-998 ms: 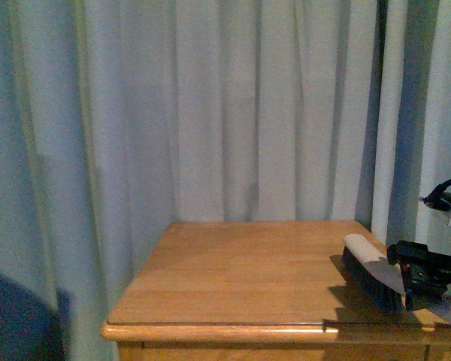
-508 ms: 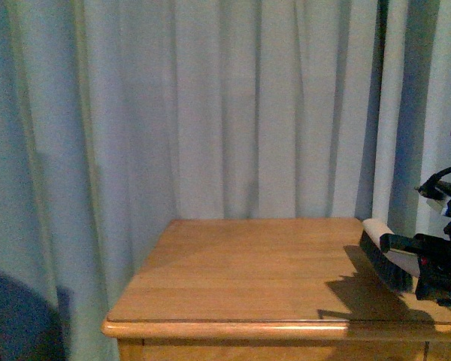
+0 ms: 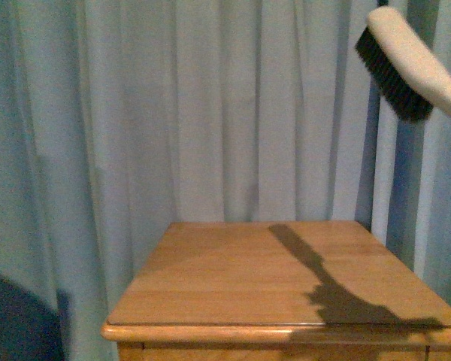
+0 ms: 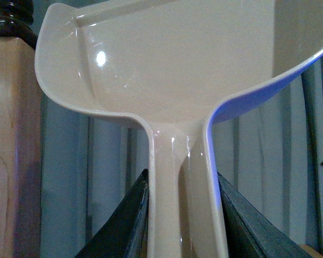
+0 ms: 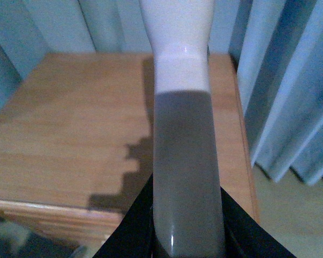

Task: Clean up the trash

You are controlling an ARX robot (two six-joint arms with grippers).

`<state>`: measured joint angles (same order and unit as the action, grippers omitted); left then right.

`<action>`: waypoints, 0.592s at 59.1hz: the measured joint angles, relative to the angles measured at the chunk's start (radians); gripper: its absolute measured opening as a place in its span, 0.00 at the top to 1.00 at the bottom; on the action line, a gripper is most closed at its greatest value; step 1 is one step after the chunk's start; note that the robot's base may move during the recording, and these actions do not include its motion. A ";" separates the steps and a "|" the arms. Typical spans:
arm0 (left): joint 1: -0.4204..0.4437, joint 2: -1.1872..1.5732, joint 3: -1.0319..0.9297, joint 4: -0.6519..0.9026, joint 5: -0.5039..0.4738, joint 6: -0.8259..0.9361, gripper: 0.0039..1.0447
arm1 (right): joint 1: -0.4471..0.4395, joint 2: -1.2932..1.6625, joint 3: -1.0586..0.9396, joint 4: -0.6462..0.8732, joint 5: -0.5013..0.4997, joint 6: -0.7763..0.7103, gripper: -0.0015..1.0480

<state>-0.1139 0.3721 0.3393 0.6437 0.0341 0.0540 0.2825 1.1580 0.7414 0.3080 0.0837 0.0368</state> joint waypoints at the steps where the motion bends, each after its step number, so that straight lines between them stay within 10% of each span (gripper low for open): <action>1: 0.000 0.000 0.000 0.000 0.000 0.000 0.72 | 0.002 -0.018 -0.014 0.004 0.004 -0.002 0.81; 35: 0.000 0.000 0.000 0.000 0.000 0.000 0.72 | 0.054 -0.714 -0.342 -0.064 0.172 0.062 0.81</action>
<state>-0.1139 0.3721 0.3393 0.6437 0.0341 0.0536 0.3367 0.4442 0.3996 0.2436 0.2562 0.0990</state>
